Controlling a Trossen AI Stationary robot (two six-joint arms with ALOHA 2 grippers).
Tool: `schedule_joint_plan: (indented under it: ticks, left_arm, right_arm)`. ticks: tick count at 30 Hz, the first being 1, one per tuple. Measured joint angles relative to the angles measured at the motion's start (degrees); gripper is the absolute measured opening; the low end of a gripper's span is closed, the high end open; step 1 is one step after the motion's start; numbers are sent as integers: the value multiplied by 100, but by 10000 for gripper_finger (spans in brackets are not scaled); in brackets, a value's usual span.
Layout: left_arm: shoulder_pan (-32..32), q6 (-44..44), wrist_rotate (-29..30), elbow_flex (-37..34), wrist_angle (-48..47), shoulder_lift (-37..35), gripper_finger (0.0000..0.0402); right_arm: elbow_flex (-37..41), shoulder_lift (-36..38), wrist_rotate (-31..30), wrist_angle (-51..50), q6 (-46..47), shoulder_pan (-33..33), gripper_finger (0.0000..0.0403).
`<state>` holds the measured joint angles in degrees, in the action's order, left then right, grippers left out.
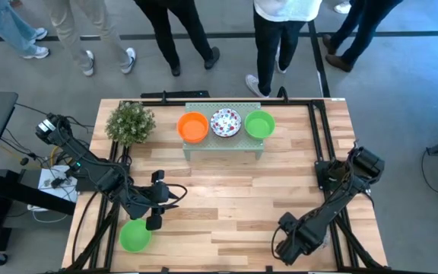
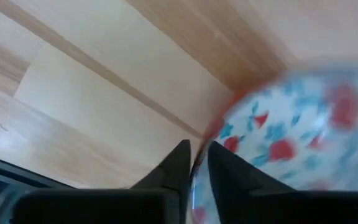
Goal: Pick & Place Mini bowls
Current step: Stack the red patterned bowl onto the stacked red patterned bowls on the shelf
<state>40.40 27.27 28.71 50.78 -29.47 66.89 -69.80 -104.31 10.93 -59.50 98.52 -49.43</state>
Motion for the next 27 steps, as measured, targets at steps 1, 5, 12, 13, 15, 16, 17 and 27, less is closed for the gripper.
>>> schedule_joint_plan:
  ticks: [1, 5, 12, 13, 15, 16, 17, 27]
  left_arm:
    - [0, 0, 0, 0, 0, 0, 122]
    - [2, -2, 0, 0, 0, 0, 122]
    - [0, 0, 0, 0, 2, 0, 122]
    - [0, -2, 0, 0, 2, 0, 122]
    - [0, -1, 0, 0, 2, 0, 122]
    - [0, -2, 0, 0, 4, 0, 122]
    - [1, -2, 0, 0, 4, 0, 122]
    - [0, -2, 0, 0, 7, 0, 122]
  right_arm:
    - [0, -1, 18, -7, 0, 5, 42]
    - [-15, 17, 220, -131, 16, 60, 11]
    - [-200, 8, 159, -300, -339, 252, 10]
    - [-262, 8, 113, -338, -460, 298, 7]
    - [-400, 9, -60, -382, -710, 393, 6]
    - [-483, 8, -199, -379, -837, 446, 7]
    - [-574, 6, -371, -387, -978, 504, 8]
    - [-1130, 2, -1858, -319, -3264, 1326, 2]
